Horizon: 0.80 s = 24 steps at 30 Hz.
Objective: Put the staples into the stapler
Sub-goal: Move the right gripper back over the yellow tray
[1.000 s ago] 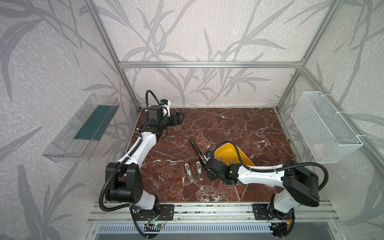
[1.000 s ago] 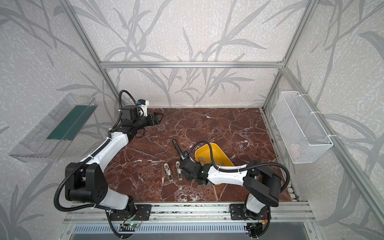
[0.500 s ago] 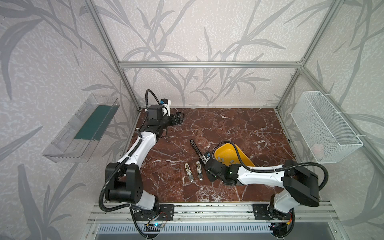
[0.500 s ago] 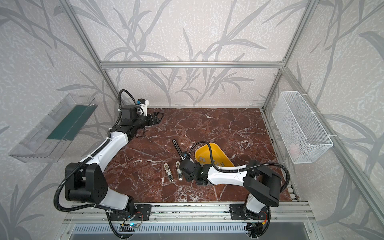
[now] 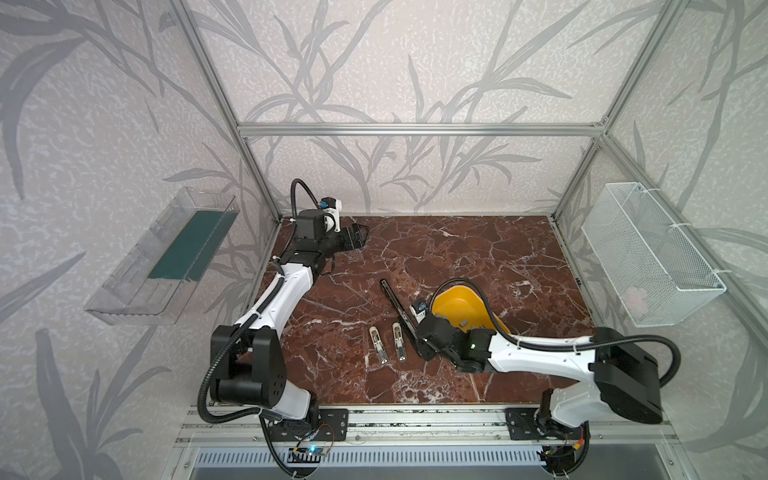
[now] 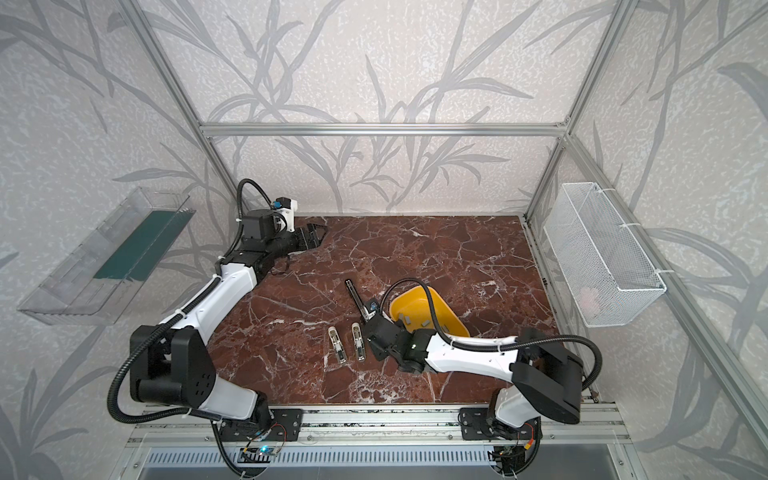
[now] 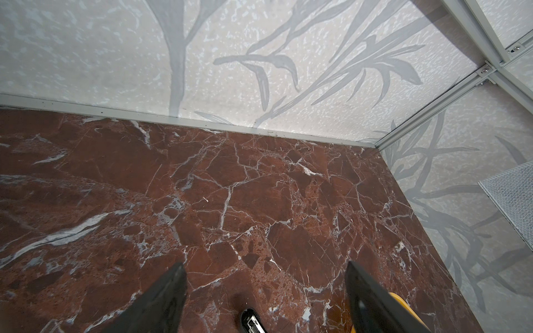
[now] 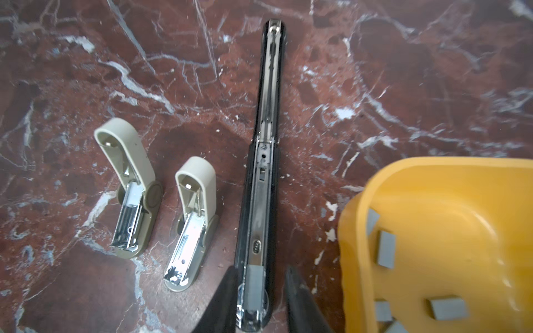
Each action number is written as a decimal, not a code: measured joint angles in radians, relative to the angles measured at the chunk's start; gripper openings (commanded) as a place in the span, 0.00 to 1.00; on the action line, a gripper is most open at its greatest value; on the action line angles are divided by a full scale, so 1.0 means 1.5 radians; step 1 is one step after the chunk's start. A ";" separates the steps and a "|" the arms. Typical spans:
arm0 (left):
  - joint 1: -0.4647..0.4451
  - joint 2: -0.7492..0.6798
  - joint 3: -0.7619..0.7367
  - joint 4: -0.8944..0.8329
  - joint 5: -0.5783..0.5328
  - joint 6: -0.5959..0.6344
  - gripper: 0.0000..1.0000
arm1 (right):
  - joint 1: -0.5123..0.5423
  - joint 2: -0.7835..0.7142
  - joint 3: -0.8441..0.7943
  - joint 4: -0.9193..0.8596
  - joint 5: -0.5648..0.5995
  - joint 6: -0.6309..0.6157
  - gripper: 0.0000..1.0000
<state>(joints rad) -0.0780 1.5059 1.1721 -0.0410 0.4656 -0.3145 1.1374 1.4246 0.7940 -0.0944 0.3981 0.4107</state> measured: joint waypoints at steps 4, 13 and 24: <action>0.000 0.000 0.000 0.000 -0.001 0.001 0.86 | -0.001 -0.108 -0.038 0.003 0.067 -0.030 0.29; -0.022 -0.002 0.003 -0.028 -0.050 0.055 0.86 | -0.109 -0.235 -0.085 -0.015 0.130 -0.040 0.26; -0.094 -0.006 0.019 -0.082 -0.119 0.154 0.86 | -0.259 -0.119 -0.089 -0.067 0.034 0.050 0.21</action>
<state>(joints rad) -0.2192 1.4963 1.1999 -0.1638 0.2878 -0.0834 0.7483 1.2469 0.6613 -0.1951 0.4492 0.4850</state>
